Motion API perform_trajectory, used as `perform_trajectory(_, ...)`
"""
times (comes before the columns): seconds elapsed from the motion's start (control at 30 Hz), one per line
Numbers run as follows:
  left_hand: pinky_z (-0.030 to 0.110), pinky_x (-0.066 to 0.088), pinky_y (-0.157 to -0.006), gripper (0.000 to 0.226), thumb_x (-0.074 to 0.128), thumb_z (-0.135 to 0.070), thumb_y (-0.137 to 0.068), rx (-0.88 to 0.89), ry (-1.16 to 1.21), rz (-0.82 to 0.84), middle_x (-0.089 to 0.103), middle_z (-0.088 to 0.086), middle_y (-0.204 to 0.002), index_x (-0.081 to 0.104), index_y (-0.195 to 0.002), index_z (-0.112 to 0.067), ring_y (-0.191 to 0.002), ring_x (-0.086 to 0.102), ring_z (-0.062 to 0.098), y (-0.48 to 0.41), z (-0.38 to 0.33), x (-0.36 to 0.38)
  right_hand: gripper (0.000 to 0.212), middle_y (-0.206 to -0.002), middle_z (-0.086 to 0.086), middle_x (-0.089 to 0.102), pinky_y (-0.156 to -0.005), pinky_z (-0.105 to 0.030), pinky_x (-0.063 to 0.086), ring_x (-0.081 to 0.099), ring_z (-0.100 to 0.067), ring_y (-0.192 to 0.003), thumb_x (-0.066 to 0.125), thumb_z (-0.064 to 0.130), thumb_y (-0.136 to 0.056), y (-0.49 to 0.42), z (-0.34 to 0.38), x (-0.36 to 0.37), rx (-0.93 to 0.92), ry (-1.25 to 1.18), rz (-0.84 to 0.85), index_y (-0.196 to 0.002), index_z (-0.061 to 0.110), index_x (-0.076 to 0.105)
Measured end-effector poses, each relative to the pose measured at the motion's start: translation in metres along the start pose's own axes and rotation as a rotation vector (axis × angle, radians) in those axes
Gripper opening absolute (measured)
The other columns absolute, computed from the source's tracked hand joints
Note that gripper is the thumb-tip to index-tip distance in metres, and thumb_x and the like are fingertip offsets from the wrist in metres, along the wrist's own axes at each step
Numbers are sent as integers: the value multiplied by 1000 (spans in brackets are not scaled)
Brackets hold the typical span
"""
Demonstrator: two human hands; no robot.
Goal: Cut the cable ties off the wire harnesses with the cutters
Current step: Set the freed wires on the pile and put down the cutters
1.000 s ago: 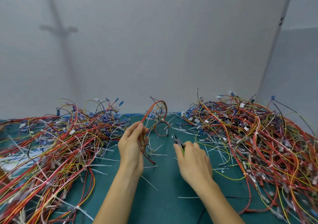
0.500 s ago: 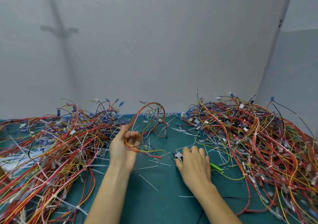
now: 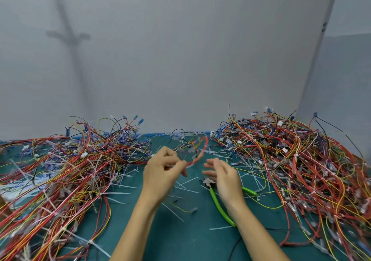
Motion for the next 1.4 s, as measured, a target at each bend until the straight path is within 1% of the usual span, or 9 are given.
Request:
perform_trajectory(0.23,38,49,-70,23,55,-33,-61,-85,-255,612,56,-7,-66,67,-50,-16,-63,54,10,19,20,46,25,-89,-5,77,-60,-25,56,67,-14,-61,46,25,-103,0,-1,-1,136,-416,65,-108,9,64)
perform_trajectory(0.4,36,36,-61,32,52,-44,-63,-97,32,183,47,11,-58,52,-50,-15,-59,42,16,6,26,28,21,-82,-1,76,-54,-17,50,62,-8,-61,54,6,-97,2,10,-2,-15,-290,105,-107,14,71)
perform_trajectory(0.57,35,35,-65,32,50,-43,-94,-262,152,-421,54,-11,-70,55,-70,-23,-67,48,15,4,38,-8,31,-87,4,77,-63,-14,47,66,-1,-71,59,-1,-93,13,19,19,-145,-140,315,-104,25,72)
perform_trajectory(0.67,36,42,-79,30,48,-49,-96,-398,155,-403,64,-3,-93,61,-84,-25,-90,59,17,1,42,-11,41,-94,11,76,-73,-14,49,67,4,-82,63,-2,-91,19,20,28,-265,68,394,-106,35,70)
perform_trajectory(0.77,29,54,-65,45,50,-49,-95,-581,458,-192,76,6,-78,68,-87,-10,-65,70,16,-2,45,6,45,-96,5,76,-84,-33,53,69,-11,-91,64,9,-92,25,20,34,-433,360,432,-107,51,68)
perform_trajectory(0.97,19,54,-59,14,57,-15,-97,-450,603,-159,77,5,-87,68,-101,-9,-67,62,15,0,37,5,49,-117,18,67,-94,-21,42,55,-2,-106,57,13,-82,27,18,36,-467,583,473,-120,41,68)
perform_trajectory(1.17,20,57,-62,19,60,-2,-91,-231,589,-160,77,-5,-82,71,-103,-13,-60,68,8,-5,18,5,21,-107,17,58,-81,-26,44,56,-7,-98,57,28,-73,27,39,18,-378,148,268,-88,27,72)
perform_trajectory(1.3,22,56,-59,25,64,1,-88,-131,514,-147,77,-9,-85,74,-94,-21,-66,74,16,-3,10,12,24,-90,8,54,-76,-29,43,55,-16,-87,53,40,-84,30,55,-12,-568,279,-227,-77,19,62)
perform_trajectory(1.4,24,58,-62,26,69,-5,-86,-102,400,-163,76,-13,-87,76,-91,-29,-67,74,18,-1,13,15,19,-88,10,53,-74,-23,42,54,-12,-84,51,38,-85,33,64,-14,-671,275,-258,-83,20,60)
Point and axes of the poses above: each hand's wrist, its own y-axis away from the middle knuckle, its own x-axis out of the palm, z = x × y, the point moved 6 cm from there along -y, towards the middle knuckle
